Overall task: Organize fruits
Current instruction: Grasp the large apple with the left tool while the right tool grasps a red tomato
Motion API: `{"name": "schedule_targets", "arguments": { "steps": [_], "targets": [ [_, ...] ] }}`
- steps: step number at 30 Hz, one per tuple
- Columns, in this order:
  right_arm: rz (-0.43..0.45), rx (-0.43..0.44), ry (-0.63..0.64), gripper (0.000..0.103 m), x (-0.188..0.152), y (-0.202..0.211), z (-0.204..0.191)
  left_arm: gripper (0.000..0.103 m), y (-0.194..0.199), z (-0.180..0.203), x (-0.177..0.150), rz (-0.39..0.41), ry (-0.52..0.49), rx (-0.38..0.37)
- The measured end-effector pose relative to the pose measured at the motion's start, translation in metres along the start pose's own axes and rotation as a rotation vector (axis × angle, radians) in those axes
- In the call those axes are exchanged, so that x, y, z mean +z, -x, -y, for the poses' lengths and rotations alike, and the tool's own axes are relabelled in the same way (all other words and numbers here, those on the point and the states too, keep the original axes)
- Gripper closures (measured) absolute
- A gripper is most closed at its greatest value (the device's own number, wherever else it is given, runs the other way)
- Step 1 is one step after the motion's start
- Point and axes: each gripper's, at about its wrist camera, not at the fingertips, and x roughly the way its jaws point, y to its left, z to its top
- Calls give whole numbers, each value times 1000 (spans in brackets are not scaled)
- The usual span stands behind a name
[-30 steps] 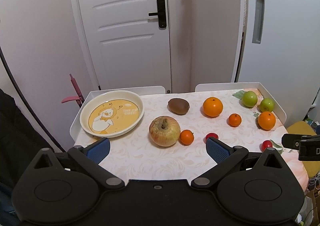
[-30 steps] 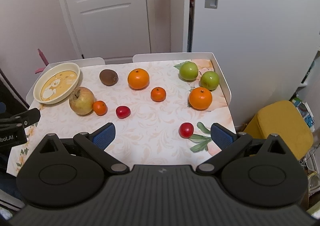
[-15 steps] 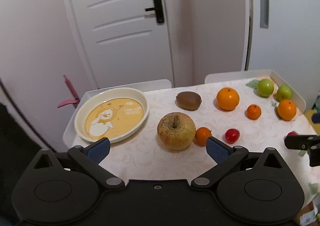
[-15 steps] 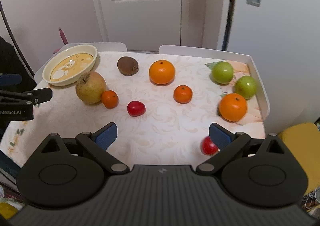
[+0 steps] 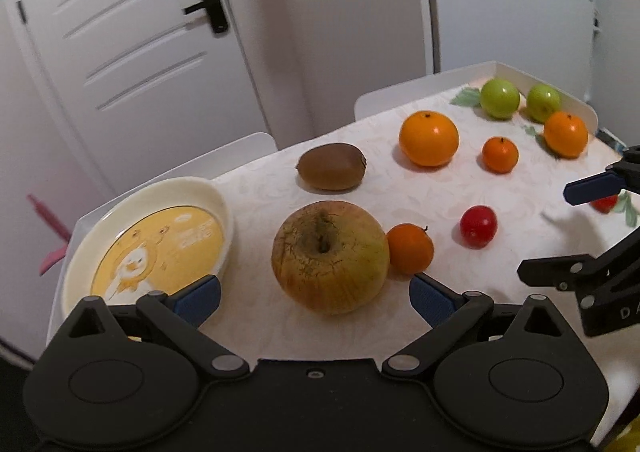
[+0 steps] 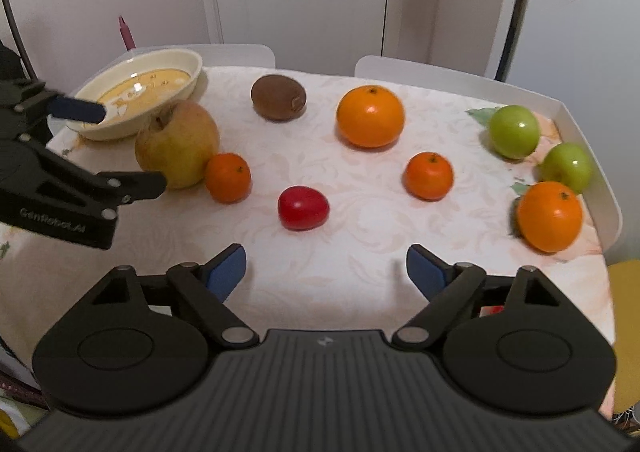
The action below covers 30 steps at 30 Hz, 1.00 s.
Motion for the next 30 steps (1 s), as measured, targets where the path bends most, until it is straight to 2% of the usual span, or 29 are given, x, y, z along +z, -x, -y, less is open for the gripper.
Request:
{"name": "schedule_targets", "arguments": {
  "steps": [3,9,16,18,30],
  "targets": [
    [-1,-7,1,6,3,-9,-4,8,-13,-5,1,-8,-19,-27],
    [-18,-12,0,17,8,-24,-11,11,-28,-6,6,0,-77,-72],
    [-22,-3,12,24,13,-34,-14,16,-36,-8,8,-2,-101,-120],
    [-18,2,15,26,14,-36,-13,23,-36,-10,7,2,-101,-148],
    [-9,39,50,39,17,-41,-17,23,-29,-7,3,-4,-104,-114]
  ]
}}
